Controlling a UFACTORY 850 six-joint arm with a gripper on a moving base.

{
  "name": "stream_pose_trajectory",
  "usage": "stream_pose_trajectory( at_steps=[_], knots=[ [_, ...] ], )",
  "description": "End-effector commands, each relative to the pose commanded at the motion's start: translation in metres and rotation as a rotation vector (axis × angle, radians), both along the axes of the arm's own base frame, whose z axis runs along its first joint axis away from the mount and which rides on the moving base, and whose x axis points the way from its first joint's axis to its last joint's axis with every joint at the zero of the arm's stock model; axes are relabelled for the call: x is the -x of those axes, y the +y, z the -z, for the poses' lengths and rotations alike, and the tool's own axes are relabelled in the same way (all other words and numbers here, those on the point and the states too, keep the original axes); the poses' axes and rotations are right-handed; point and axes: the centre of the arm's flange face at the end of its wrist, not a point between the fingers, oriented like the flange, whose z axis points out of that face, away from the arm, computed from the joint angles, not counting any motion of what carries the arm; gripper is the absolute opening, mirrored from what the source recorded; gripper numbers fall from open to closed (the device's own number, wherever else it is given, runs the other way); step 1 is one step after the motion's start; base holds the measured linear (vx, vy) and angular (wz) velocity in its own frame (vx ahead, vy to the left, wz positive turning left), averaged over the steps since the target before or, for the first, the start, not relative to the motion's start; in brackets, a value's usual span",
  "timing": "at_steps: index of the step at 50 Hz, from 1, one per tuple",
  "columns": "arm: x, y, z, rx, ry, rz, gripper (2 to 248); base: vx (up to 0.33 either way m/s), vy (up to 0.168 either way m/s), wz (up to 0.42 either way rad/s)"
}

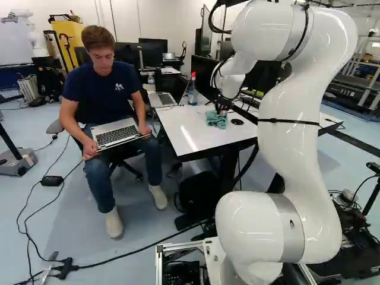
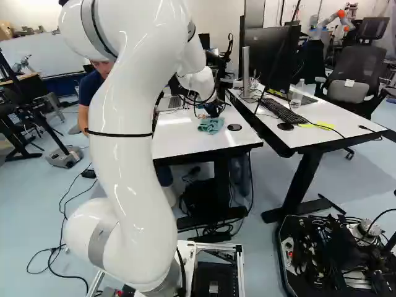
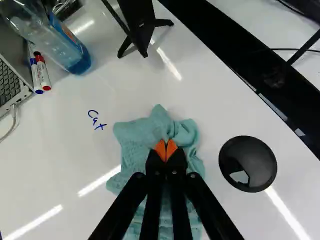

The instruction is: Clean the table with the green towel

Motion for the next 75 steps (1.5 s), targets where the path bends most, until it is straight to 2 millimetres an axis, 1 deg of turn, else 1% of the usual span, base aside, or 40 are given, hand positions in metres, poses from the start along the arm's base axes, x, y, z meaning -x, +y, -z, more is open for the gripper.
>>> stream_pose_trajectory(
  at_steps=[24, 50, 60, 75],
  knots=[
    [0.044, 0.011, -0.003, -0.006, 0.030, -0.004, 22, 0.000, 0.000, 0.000],
    [0.093, 0.015, -0.005, -0.012, 0.055, 0.008, 22, 0.000, 0.000, 0.000],
    [0.107, 0.028, -0.005, -0.013, 0.062, -0.010, 22, 0.000, 0.000, 0.000],
    [0.116, 0.054, -0.006, -0.012, 0.067, -0.056, 22, 0.000, 0.000, 0.000]
  ],
)
